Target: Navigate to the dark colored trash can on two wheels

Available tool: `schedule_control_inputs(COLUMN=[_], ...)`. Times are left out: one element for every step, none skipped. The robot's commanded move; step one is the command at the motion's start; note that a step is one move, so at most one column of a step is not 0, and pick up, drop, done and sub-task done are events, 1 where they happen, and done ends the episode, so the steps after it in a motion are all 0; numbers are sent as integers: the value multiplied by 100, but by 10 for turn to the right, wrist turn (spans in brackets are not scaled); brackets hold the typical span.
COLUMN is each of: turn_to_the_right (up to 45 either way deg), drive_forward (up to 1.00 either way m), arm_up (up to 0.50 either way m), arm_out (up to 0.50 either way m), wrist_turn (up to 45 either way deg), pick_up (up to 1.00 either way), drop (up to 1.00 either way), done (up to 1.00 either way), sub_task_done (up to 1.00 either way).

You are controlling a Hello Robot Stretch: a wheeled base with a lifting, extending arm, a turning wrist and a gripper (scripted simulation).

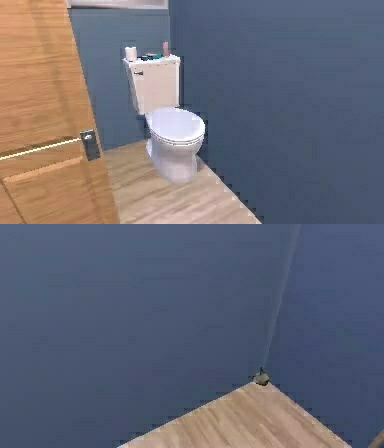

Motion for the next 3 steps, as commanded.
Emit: schedule_control_inputs(turn_to_the_right=[-450, -450, -360], drive_forward=[0, 0, 0], arm_up=[0, 0, 0], arm_out=[0, 0, 0], wrist_turn=[0, 0, 0], pick_up=[0, 0, 0], drop=[0, 0, 0], done=[0, 0, 0], sub_task_done=[0, 0, 0])
